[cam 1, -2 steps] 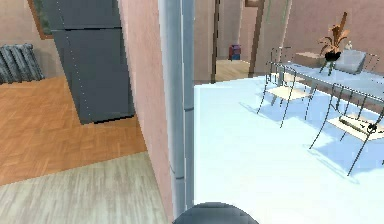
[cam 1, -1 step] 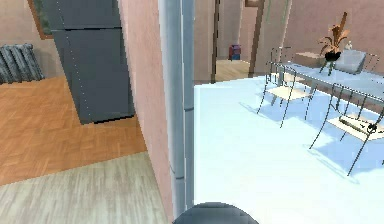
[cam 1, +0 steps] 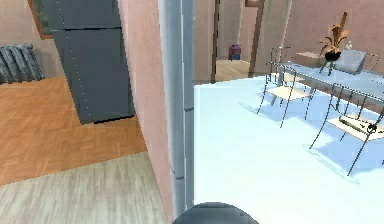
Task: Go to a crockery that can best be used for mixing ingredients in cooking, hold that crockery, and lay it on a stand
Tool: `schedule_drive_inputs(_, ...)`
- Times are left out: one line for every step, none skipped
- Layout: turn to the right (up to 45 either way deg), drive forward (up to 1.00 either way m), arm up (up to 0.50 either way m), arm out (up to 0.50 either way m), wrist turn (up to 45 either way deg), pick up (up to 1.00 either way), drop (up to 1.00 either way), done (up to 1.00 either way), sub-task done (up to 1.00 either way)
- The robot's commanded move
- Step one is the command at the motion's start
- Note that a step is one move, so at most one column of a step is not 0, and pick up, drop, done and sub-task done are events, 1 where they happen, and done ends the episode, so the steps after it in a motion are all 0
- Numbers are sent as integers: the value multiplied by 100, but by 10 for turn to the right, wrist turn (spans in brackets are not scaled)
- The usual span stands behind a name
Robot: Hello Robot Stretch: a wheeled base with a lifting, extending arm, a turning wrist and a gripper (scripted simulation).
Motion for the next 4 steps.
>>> schedule_drive_inputs(210,0,0,0,0,0,0,0,0)
schedule_drive_inputs(0,65,0,0,0,0,0,0,0)
schedule_drive_inputs(-90,0,0,0,0,0,0,0,0)
schedule_drive_inputs(0,100,0,0,0,0,0,0,0)
